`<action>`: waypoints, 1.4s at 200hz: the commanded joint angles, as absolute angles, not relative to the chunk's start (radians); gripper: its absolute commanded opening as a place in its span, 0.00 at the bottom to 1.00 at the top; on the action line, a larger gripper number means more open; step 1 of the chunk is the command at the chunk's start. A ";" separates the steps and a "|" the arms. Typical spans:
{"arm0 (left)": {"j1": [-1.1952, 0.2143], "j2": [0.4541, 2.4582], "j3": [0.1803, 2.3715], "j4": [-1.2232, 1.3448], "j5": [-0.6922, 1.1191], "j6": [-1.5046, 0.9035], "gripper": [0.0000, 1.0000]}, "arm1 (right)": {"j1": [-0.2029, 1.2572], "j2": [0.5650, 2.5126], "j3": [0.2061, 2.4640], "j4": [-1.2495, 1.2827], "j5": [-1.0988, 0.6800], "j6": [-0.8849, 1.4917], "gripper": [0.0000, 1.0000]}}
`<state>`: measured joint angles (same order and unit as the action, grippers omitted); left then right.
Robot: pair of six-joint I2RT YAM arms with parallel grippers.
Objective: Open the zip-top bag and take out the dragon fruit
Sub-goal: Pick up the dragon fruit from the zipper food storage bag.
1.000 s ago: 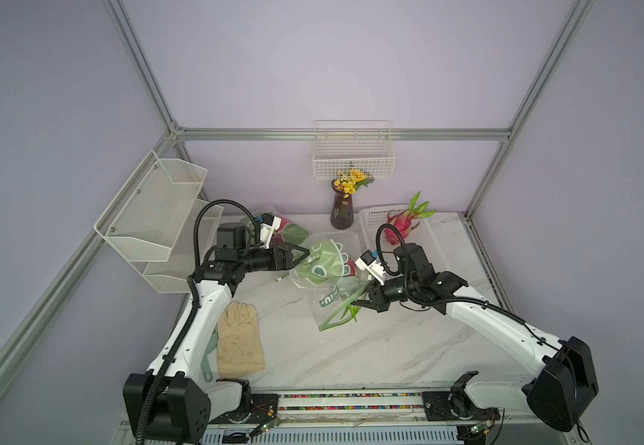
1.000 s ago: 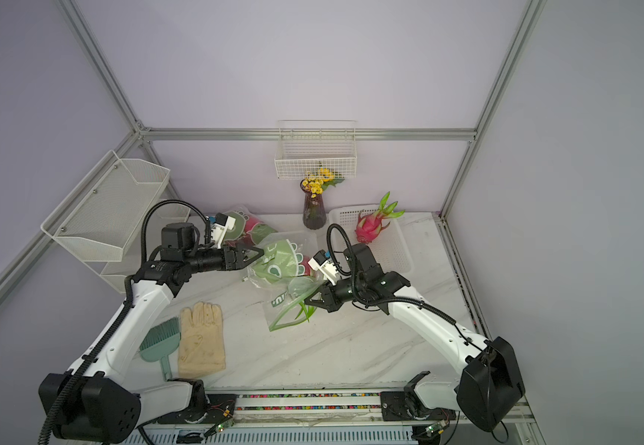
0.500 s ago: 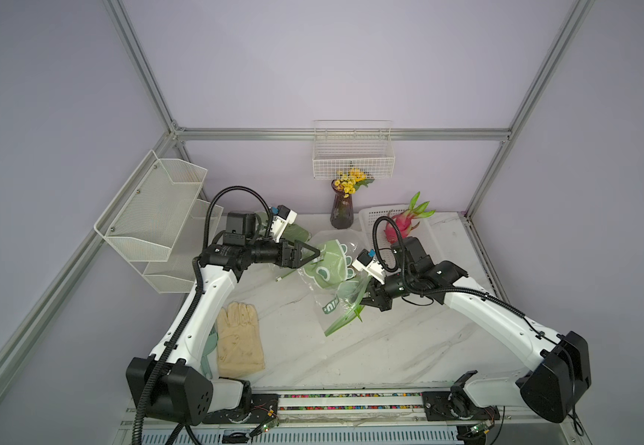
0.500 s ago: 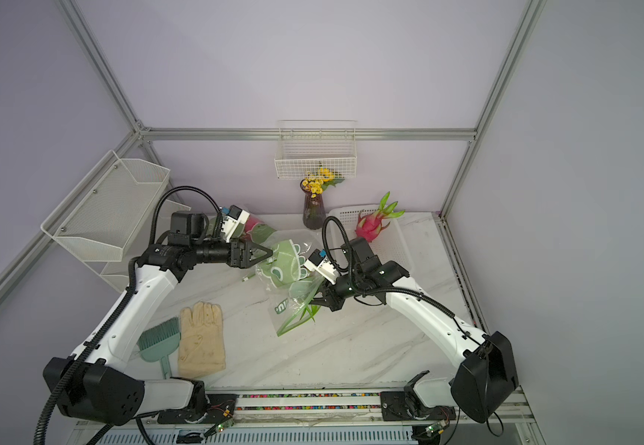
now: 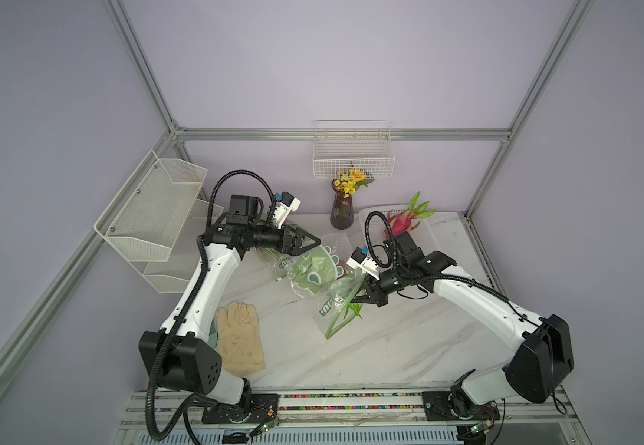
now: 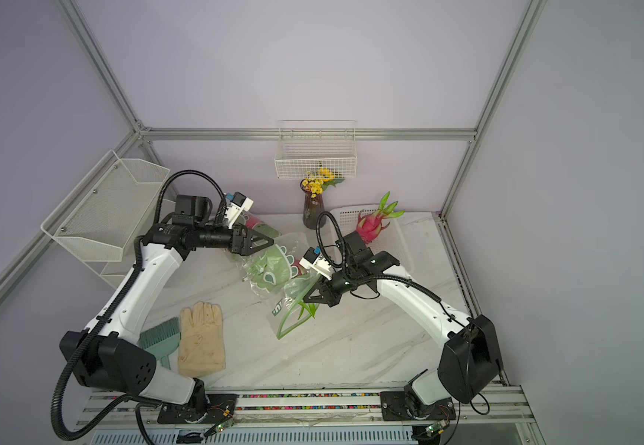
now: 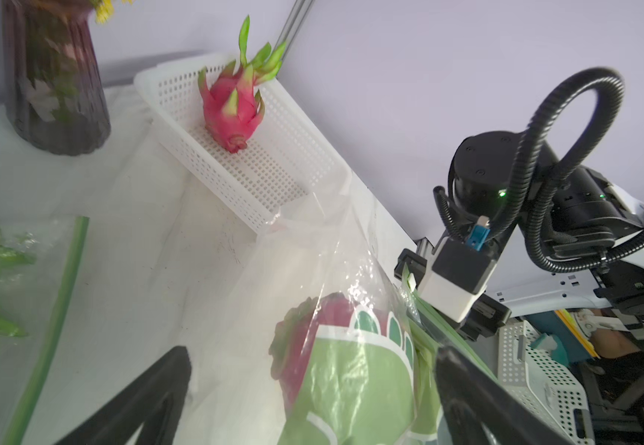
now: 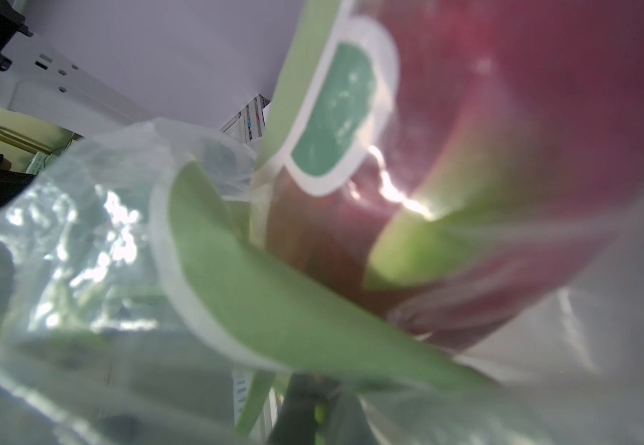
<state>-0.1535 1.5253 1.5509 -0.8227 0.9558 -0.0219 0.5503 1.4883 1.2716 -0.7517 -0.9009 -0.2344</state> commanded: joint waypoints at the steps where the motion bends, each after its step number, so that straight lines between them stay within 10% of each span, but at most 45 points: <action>1: -0.189 1.541 1.532 -0.820 1.022 0.006 1.00 | 0.547 1.500 1.307 -0.757 -0.970 -0.302 0.00; 96: -0.233 1.658 1.561 -0.762 0.968 0.004 0.87 | 0.547 1.493 1.290 -0.704 -0.966 -0.265 0.00; 183: -0.212 1.650 1.526 -0.606 0.969 -0.135 0.00 | 0.547 1.493 1.309 -0.714 -0.972 -0.256 0.00; 280: -0.106 1.539 1.345 -0.530 0.626 -0.317 0.00 | 0.546 1.376 1.239 -0.716 -1.014 -0.230 0.00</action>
<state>-0.1291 1.5993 1.3495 -0.5400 0.7536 -0.3012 0.5495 1.4216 1.2560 -0.7300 -0.9607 -0.2058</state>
